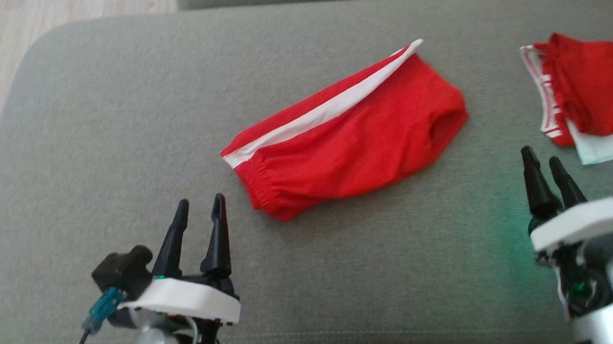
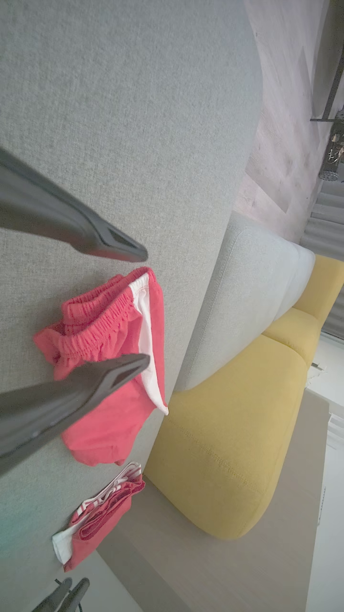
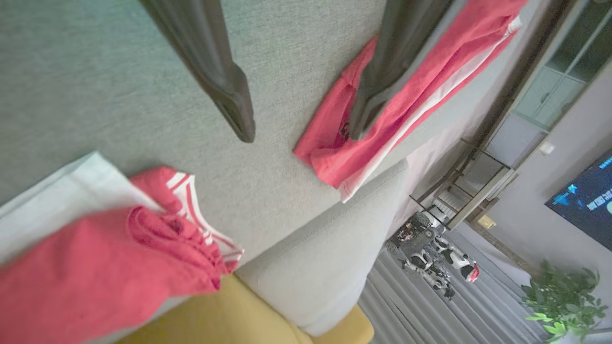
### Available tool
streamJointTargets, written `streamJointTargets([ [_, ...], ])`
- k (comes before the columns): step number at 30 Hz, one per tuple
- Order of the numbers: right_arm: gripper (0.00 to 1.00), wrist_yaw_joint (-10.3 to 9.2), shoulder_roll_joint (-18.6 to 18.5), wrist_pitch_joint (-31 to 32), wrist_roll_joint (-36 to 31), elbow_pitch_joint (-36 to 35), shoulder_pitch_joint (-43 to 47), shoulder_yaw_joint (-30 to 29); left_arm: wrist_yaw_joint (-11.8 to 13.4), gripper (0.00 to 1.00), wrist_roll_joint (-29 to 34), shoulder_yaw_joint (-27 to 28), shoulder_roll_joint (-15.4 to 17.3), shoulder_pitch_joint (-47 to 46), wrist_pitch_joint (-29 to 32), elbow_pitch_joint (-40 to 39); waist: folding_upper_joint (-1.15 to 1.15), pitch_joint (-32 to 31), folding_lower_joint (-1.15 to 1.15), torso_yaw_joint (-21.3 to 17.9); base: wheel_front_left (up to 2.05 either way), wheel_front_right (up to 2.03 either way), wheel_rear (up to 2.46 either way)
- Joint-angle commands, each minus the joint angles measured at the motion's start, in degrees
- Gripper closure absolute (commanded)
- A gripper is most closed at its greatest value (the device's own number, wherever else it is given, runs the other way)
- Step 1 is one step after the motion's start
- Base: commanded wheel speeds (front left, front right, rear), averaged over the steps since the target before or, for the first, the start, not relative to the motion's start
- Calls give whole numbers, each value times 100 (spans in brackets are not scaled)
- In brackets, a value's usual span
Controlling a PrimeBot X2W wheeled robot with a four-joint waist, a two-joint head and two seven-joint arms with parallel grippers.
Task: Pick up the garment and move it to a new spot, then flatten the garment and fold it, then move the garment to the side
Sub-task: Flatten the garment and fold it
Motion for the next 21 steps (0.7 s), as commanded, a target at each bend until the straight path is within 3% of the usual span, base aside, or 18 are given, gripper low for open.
streamJointTargets([
  [1, 0, 37, 30, 315, 367, -89, -452, -3, 36, 0, -33, 113, 13, -312, -70, -222, 0, 218, 0, 208, 0, 0, 0],
  [6, 0, 37, 167, 1366, 1241, 518, -1039, -544, 49, 0, -101, -54, 13, -465, -70, -185, 0, 522, 0, 558, 0, 0, 0],
  [17, 0, 37, 247, 2069, 1352, 1926, -2200, -1610, 154, 0, -122, -244, 13, -621, -70, -584, 0, 872, 0, 1090, 0, 0, 0],
  [21, 0, 37, 254, 2226, 1281, 2285, -2538, -1808, 583, 0, -74, -51, 13, -580, -70, -761, 0, 929, 0, 1228, 0, 0, 0],
])
